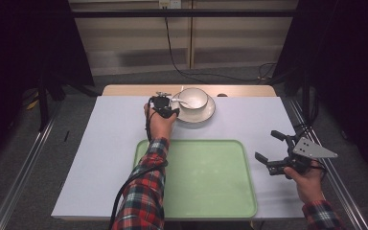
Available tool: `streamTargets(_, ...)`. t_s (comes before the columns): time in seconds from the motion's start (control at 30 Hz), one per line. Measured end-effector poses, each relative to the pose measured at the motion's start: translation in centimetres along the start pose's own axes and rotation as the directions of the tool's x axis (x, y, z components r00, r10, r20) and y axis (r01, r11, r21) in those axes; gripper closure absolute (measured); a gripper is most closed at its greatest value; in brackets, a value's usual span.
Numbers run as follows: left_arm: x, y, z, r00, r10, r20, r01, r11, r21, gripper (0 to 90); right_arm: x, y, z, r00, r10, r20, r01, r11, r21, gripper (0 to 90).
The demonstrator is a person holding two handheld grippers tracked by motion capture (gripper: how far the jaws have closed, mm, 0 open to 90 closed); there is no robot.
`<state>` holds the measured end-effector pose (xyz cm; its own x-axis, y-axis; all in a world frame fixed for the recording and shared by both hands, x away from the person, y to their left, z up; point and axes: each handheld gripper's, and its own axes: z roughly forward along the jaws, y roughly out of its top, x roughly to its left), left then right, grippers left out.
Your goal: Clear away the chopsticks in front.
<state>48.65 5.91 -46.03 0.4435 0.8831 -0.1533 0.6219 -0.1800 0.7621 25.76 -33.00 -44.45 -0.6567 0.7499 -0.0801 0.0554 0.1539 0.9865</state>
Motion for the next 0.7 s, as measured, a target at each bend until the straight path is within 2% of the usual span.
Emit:
streamTargets(0.17, -0.3, 0.3, 0.0, 0.9999, 0.014, 0.009, -0.014, 0.9999, 0.008, 66.5, 0.0, 0.0, 0.0, 1.0000, -0.001, 0.000, 0.001, 1.000, -0.001, 1.6)
streamTargets(0.23, -0.4, 0.4, 0.2, 0.9998, 0.020, 0.000, -0.020, 0.9994, 0.028, 66.7, -0.1, 0.0, 0.0, 1.0000, -0.007, -0.001, 0.007, 1.000, 0.000, 1.6)
streamTargets(0.27, -0.4, 0.4, 0.3, 1.0000, 0.004, 0.001, -0.004, 0.9997, 0.024, 67.7, -0.1, 0.0, 0.0, 1.0000, -0.008, -0.002, 0.008, 1.000, 0.001, 1.6)
streamTargets(0.4, -0.6, 0.4, 0.5, 0.9999, -0.012, 0.003, 0.012, 0.9996, 0.028, 69.2, 0.0, 0.0, 0.0, 1.0000, -0.003, 0.000, 0.003, 1.000, 0.000, 1.6)
streamTargets(0.43, -0.5, 0.5, 0.6, 1.0000, 0.002, 0.006, -0.003, 0.9992, 0.041, 70.1, 0.0, 0.0, 0.0, 1.0000, -0.001, 0.000, 0.001, 1.000, 0.000, 1.6)
streamTargets(0.47, -0.6, 0.6, 0.6, 1.0000, 0.000, 0.000, 0.000, 0.9989, 0.047, 70.9, 0.0, 0.0, 0.0, 1.0000, -0.001, 0.000, 0.001, 1.000, -0.001, 1.6)
streamTargets(0.5, -0.7, 0.6, 0.7, 0.9998, -0.020, -0.004, 0.020, 0.9989, 0.042, 72.1, 0.0, 0.0, 0.0, 1.0000, -0.001, -0.002, 0.001, 1.000, -0.001, 1.6)
streamTargets(0.53, -0.7, 0.7, 0.6, 0.9998, -0.018, -0.004, 0.018, 0.9975, 0.068, 73.9, 0.0, 0.0, 0.0, 1.0000, -0.001, -0.001, 0.001, 1.000, -0.001, 1.6)
streamTargets(0.57, -0.9, 0.7, 0.7, 0.9995, -0.031, -0.006, 0.032, 0.9974, 0.065, 75.1, 0.0, 0.0, 0.0, 1.0000, -0.001, -0.002, 0.001, 1.000, 0.000, 1.6)
streamTargets(0.7, -1.2, 0.7, 1.0, 0.9995, -0.024, -0.022, 0.026, 0.9963, 0.082, 76.9, 0.0, 0.0, 0.0, 1.0000, -0.006, 0.000, 0.006, 1.000, -0.001, 1.6)
